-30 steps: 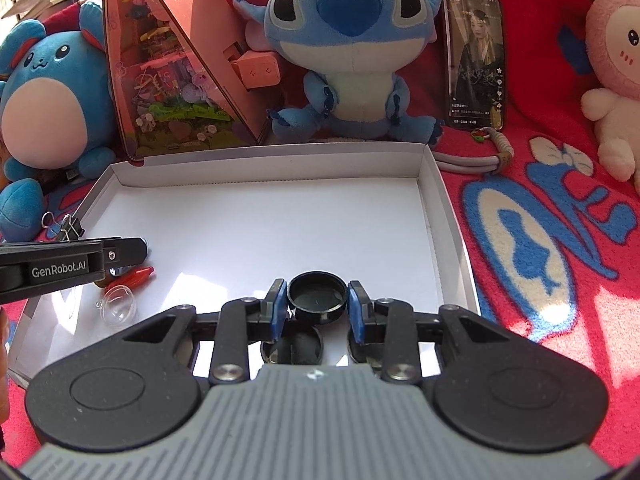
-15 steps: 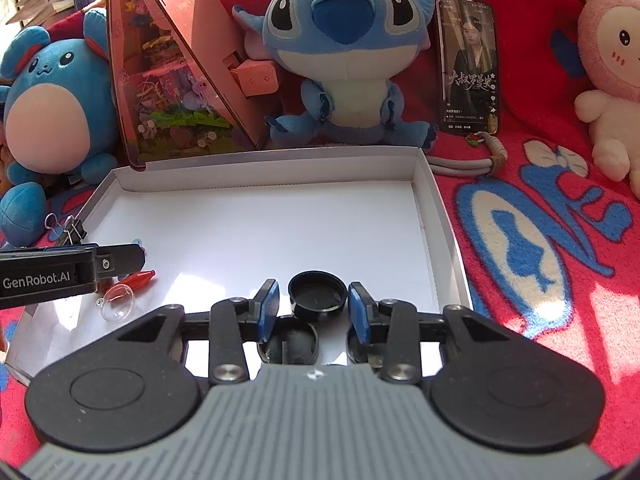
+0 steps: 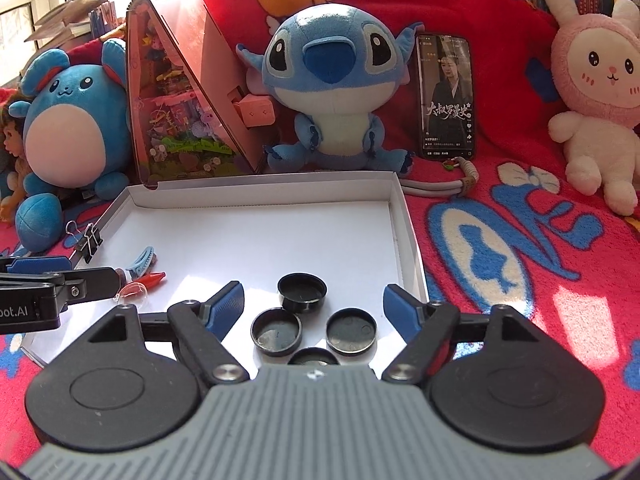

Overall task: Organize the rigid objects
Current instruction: 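Lift both open grippers out of the box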

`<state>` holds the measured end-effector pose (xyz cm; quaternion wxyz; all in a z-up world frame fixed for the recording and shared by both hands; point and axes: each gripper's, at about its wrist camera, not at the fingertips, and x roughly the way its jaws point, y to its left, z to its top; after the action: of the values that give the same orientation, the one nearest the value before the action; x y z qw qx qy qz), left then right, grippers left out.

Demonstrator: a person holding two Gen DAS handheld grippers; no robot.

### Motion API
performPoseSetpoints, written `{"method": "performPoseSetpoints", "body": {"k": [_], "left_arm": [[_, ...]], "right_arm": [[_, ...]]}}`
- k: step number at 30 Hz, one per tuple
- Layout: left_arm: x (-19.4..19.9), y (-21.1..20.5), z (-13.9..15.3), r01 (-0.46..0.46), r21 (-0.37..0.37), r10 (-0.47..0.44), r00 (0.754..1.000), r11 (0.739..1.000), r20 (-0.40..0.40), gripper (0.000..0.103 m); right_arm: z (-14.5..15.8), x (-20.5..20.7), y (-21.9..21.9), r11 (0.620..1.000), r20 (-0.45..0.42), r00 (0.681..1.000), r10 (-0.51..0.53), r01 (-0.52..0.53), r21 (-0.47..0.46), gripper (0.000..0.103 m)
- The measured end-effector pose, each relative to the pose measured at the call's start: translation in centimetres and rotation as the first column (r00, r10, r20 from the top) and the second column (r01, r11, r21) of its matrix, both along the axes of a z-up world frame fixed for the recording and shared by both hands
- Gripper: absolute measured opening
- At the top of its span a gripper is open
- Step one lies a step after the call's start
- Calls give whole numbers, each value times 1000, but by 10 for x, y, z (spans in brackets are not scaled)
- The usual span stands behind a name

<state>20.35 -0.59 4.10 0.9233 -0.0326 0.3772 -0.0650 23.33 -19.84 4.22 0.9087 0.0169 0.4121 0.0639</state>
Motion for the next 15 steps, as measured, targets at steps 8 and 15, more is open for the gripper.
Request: {"method": "performPoseSetpoints", "body": {"k": [8, 15], "left_arm": [[-30, -7, 2, 34, 6, -34, 999, 999, 10, 78], [-56, -13, 4, 60, 17, -61, 997, 998, 40, 80]], "right_arm": [[10, -26, -2, 1000, 43, 999, 26, -26, 1, 91], [14, -49, -1, 998, 74, 996, 57, -55, -25, 93]]}}
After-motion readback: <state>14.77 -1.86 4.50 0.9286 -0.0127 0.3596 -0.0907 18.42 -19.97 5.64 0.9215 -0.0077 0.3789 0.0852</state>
